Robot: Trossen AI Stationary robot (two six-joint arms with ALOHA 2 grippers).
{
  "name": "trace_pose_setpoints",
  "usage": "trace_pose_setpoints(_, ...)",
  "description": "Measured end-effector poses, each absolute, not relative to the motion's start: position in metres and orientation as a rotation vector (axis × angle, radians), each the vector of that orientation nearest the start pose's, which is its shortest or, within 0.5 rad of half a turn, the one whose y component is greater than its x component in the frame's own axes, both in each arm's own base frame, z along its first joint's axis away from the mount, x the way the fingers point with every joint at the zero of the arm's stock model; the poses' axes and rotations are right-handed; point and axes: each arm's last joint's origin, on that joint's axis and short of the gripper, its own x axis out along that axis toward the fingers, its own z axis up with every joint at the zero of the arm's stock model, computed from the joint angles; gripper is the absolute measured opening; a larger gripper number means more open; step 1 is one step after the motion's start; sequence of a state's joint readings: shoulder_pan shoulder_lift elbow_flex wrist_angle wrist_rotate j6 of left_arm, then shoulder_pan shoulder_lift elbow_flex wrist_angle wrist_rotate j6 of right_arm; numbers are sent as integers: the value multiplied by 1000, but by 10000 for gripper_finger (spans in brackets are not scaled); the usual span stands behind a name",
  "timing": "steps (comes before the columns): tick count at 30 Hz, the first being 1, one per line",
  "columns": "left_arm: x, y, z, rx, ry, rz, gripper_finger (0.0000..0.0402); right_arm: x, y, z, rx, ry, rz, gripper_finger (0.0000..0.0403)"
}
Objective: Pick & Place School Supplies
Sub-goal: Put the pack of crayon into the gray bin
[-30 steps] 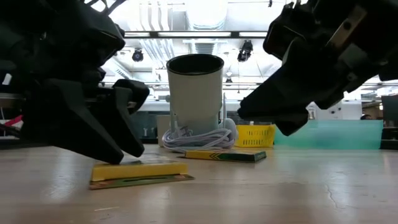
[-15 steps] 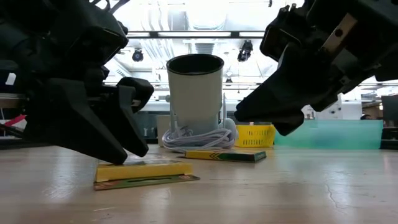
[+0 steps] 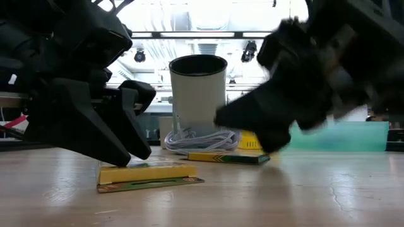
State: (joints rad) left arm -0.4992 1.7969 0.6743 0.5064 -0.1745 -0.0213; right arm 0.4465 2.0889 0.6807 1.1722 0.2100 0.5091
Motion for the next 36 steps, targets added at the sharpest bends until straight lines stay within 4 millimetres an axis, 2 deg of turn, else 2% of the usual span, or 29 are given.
trace_pose_setpoints(2, 281, -148, 110, 177, 589, -305, 135, 315, 146, 67, 449, 267, 234, 68)
trace_pose_setpoints(6, 281, -148, 110, 163, 593, -300, 135, 317, 146, 58, 504, 181, 266, 68)
trace_pose_setpoints(15, 281, -148, 110, 153, 598, -296, 135, 319, 138, 55, 371, 120, 260, 68)
trace_pose_setpoints(23, 281, -147, 110, 152, 600, -295, 135, 319, 140, 66, 351, 84, 268, 68)
trace_pose_setpoints(28, 281, -147, 110, 149, 602, -294, 135, 315, 153, 84, 113, 37, 325, 68)
trace_pose_setpoints(30, 281, -147, 110, 149, 602, -294, 135, 314, 156, 83, 44, 134, 320, 68)
trace_pose_setpoints(34, 281, -147, 110, 149, 601, -293, 135, 314, 155, 74, -21, 476, 266, 68)
trace_pose_setpoints(36, 281, -147, 110, 149, 600, -293, 135, 317, 156, 79, -59, 545, 253, 68)
